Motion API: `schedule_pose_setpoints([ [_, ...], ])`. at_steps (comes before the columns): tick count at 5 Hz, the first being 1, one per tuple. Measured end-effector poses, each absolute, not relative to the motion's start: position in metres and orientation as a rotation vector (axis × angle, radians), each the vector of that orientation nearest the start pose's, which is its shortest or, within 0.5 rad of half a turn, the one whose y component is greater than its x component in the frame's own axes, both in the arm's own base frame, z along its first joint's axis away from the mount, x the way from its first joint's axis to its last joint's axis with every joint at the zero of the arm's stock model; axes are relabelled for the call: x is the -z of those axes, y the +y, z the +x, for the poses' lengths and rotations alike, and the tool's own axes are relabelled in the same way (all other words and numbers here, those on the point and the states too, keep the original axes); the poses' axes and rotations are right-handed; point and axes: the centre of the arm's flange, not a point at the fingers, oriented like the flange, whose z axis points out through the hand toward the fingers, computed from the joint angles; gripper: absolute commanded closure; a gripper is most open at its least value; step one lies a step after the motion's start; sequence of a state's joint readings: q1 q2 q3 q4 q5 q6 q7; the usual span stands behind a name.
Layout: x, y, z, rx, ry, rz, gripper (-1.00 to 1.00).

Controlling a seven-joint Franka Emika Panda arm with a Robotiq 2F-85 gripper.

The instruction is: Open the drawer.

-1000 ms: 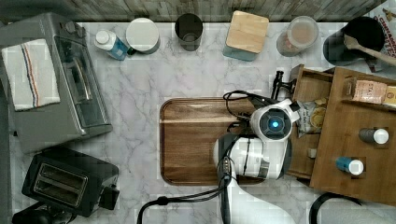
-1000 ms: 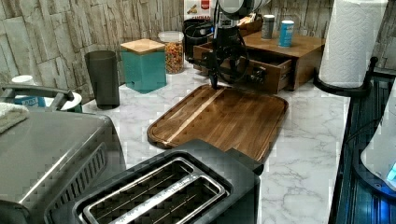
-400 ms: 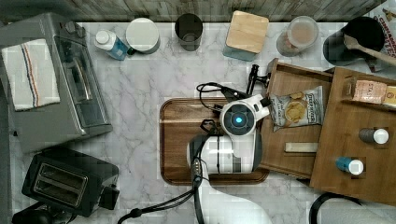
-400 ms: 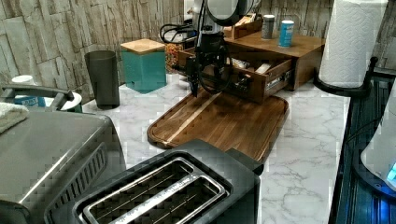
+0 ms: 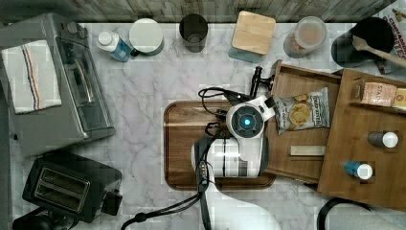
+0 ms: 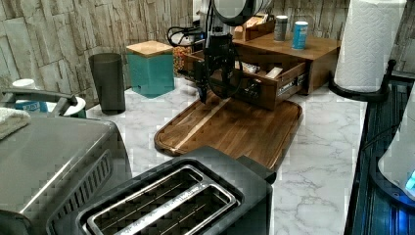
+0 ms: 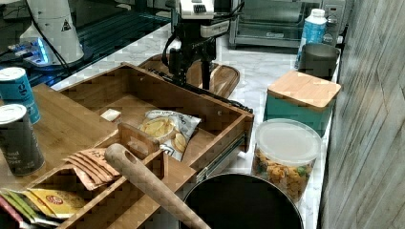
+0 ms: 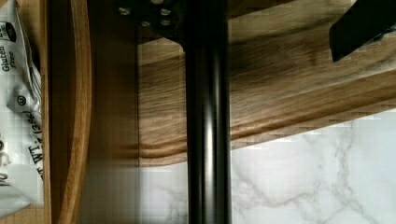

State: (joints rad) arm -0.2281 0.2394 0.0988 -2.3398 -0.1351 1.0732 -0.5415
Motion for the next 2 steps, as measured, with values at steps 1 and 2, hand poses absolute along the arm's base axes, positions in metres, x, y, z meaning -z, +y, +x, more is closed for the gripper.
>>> schedule_pose_setpoints([
  [1, -0.2371, -0.0599, 0.5192, 0.101, 0.406, -3.148, -1.0],
  [2, -0.2374, -0.0597, 0.5191, 0.1, 0.406, -3.148, -1.0],
])
